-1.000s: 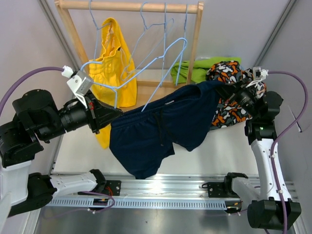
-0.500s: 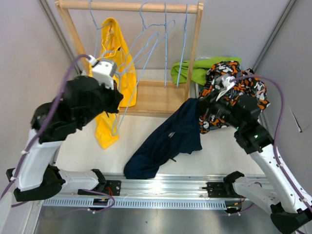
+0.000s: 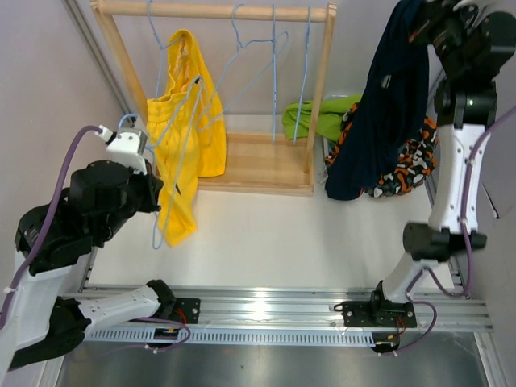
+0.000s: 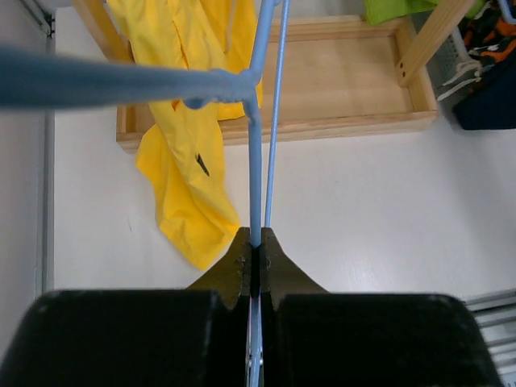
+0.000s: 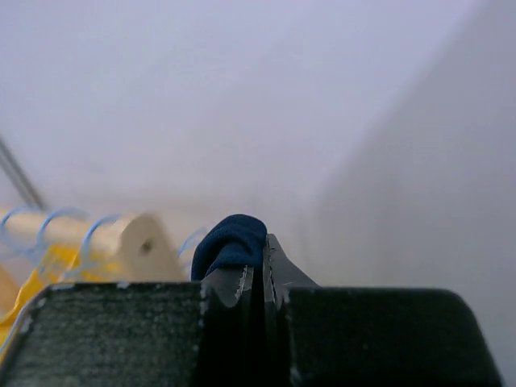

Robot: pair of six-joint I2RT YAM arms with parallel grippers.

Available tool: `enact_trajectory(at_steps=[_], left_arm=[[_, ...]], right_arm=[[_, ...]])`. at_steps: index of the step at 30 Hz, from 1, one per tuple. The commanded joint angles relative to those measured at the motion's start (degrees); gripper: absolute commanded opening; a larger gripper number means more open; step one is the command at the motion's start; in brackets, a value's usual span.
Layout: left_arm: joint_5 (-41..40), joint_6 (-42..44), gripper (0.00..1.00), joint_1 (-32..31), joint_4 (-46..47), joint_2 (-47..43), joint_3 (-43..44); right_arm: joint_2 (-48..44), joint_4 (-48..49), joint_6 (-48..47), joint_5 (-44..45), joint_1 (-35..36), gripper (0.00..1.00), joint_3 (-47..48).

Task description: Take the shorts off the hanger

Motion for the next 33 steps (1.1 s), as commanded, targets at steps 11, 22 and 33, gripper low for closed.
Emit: enact_trajectory(at_steps=[11,22,33], left_arm=[[16.07,8.36,0.0,18.5,15.18,5.39,-9.43],[20.21,12.76,0.0,21.06,13.01,25.41,18.57],[16.26,15.66,0.0,22.02,14.04,36.77,33.81]], right_arm=[[23.23,22.27,6.86,4.53,-5.81,0.0,-13.55],[14.29,11.8,12.48,13.94,-5.46,1.0,-38.5],[-24.11,17.81,11.08,10.52,-4.31,0.99,-74.12]])
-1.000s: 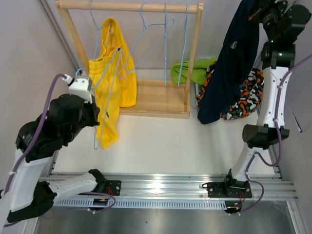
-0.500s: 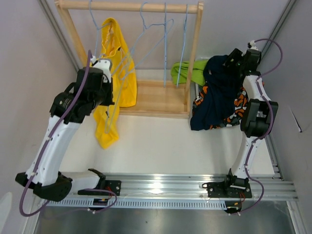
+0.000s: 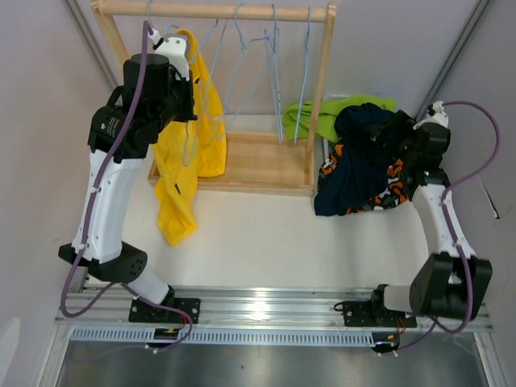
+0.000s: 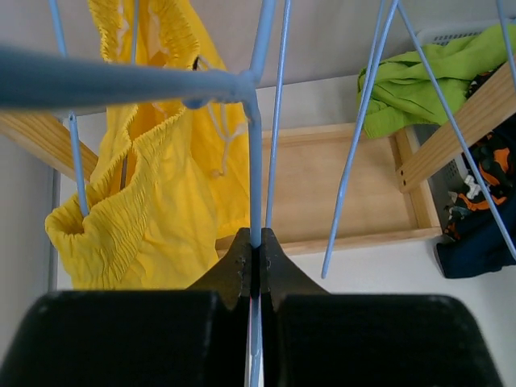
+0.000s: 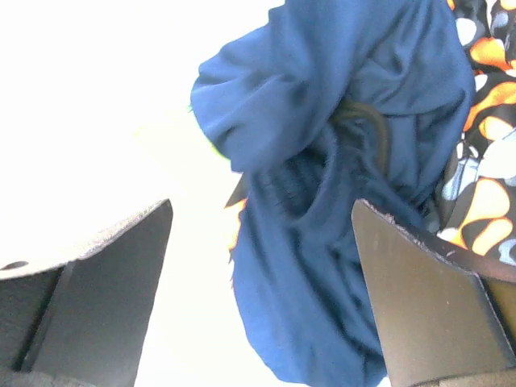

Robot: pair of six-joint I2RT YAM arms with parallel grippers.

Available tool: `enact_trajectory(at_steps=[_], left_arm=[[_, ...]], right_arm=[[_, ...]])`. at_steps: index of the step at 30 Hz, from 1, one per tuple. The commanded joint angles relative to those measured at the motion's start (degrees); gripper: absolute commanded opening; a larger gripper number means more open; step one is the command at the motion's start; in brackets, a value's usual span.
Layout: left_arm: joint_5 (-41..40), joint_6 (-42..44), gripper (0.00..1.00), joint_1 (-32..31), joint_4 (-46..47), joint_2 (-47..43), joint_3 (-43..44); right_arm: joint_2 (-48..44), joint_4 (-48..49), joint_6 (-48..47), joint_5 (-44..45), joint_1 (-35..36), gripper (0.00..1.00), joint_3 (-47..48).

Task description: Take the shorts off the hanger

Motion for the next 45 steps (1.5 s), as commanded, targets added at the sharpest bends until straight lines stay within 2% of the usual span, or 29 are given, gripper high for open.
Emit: enact_trajectory(at_steps=[1,5,10,13,17,23,28,33,43,45], left_arm=[[-1.56,2.29,0.0,0.71,3.03,2.98,3.71],[-1.29,2.9,0.0,1.94,4.0,8.17,10.65],[-0.16,0.8,0.0,4.75,15.32,10.19,7.77],[2.39,-0.43,0.0,5.55,20.15,12.65,9.69],[5.02,-1.31,0.01,5.72,23.59,16.08,13.21],[8.46,-2.81,0.07,5.9,29.39,20.2,14.0],[11.1,-3.69,0.11,6.16,31.33,24.52,15.67],[12.5,-4.75,0.14,6.6,29.49,27.24,14.71],[12.42,-4.57,0.17,6.6,27.91,23.48,7.6],[12.94,-4.83,0.25,6.6,27.73,20.41,5.14]], right_arm=[[-8.62,2.18,-0.89,-1.74,0.3,1.0,-6.58],[-16.8,-0.11,-0.37,-4.37,0.47,0.99,-10.81],[-25.75,0.24,1.31,-6.67,3.45,1.0,-15.47],[-29.63,0.77,1.04,-5.53,6.88,0.99,-18.38],[-31.4,0.77,0.34,-5.09,10.92,1.0,-20.67],[-31.58,1.38,0.25,-4.82,12.34,0.99,-22.51],[-31.66,3.23,0.34,-5.35,12.6,1.0,-23.48],[-31.75,3.41,-0.01,-5.7,12.61,1.0,-24.18],[-32.54,2.97,0.33,-6.23,12.87,0.99,-24.54],[-32.98,2.79,0.42,-6.14,13.13,1.0,-24.54]])
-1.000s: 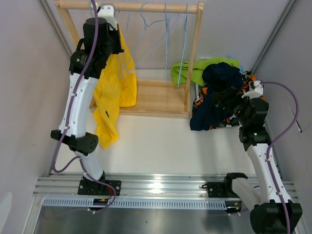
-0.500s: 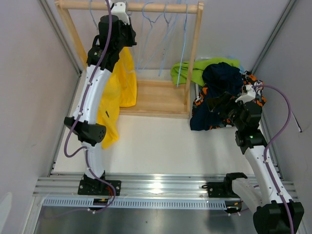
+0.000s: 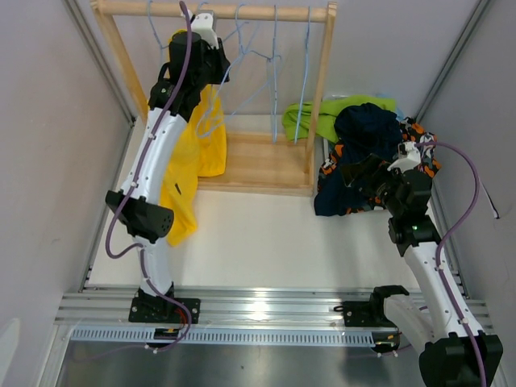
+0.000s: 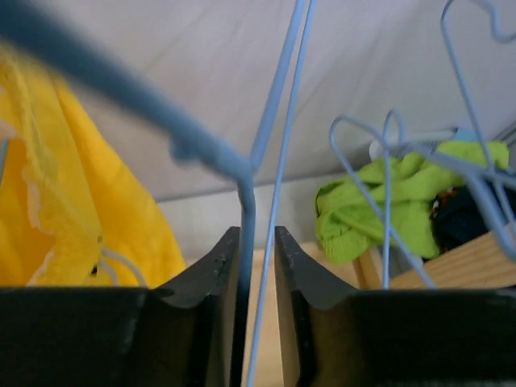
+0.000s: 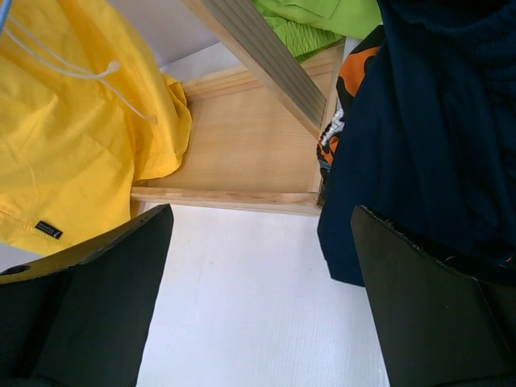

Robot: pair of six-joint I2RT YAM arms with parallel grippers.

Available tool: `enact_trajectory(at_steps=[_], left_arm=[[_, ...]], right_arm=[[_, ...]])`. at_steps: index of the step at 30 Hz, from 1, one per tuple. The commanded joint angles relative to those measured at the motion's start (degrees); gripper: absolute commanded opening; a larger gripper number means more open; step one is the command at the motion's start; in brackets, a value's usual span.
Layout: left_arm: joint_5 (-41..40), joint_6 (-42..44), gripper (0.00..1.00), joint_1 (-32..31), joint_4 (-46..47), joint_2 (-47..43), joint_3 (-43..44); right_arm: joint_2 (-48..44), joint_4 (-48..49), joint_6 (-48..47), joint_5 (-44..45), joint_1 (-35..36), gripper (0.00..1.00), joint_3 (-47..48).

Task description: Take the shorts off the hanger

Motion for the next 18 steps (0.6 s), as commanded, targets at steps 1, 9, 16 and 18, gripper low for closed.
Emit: enact_trajectory(at_steps=[1,9,16,18], left_arm=[[1.53,-1.73,0.28,0.61,-2.41,-5.81,-5.35],[5.22,-1.82,0.64,0.61,-4.16,-19.6,-12.14],[7.6,-1.11,0.76,0.61,-8.12,-29.26,-14.25],[7.69,-0.68,0.89,0.61,-9.09,-31.3,-14.43]], right_arm=[[-1.84,2.11,0.1,-0.46,0.61,1.0,0.01],[-3.86,-0.61,0.54,1.38,2.63,0.99,0.36],[-5.88,-2.89,0.62,2.7,4.03,1.0,1.5],[-6.58,-3.86,0.71,3.14,4.56,1.0,1.85]])
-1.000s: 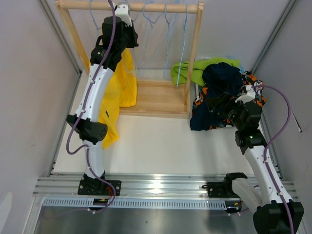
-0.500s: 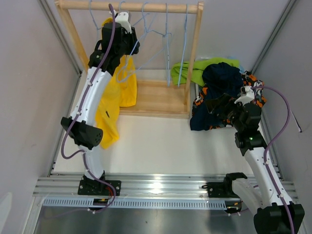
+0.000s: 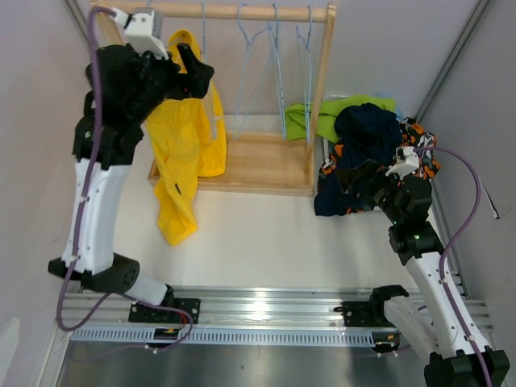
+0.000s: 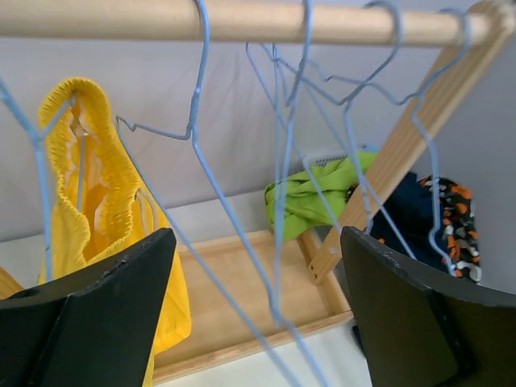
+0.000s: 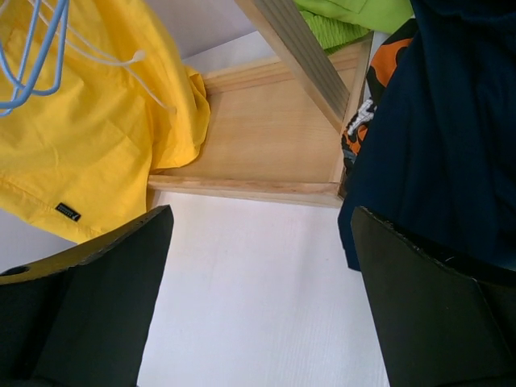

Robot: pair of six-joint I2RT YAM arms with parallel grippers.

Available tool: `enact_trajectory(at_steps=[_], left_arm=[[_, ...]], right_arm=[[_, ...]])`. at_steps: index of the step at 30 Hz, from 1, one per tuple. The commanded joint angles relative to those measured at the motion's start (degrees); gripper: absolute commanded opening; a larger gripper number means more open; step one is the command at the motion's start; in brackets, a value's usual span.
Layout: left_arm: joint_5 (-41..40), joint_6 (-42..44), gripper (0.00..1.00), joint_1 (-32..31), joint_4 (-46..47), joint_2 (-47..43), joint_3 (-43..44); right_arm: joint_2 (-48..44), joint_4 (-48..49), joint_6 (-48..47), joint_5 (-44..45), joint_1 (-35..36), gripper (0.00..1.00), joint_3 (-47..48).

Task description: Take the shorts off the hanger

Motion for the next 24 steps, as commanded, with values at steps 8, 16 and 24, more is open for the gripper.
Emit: enact_trajectory(at_steps=[8,16,24], left_arm=[[-10.17,6.54,0.95,0.79,-3.8,-11.33,-5.28],[-9.58,7.43,0.98,7.55,-1.53,-8.6,-7.3],[-4.31,5.58,0.96,14.06,2.25,-3.59,-7.65]], right_arm=[[-4.71,-4.4,0.17,2.54,2.12,0.99,2.73],[-4.28,-9.15,-2.38,6.58,2.3,0.99,4.93],[-3.14,-9.42,-4.67,7.37,2.3,1.0,5.28]])
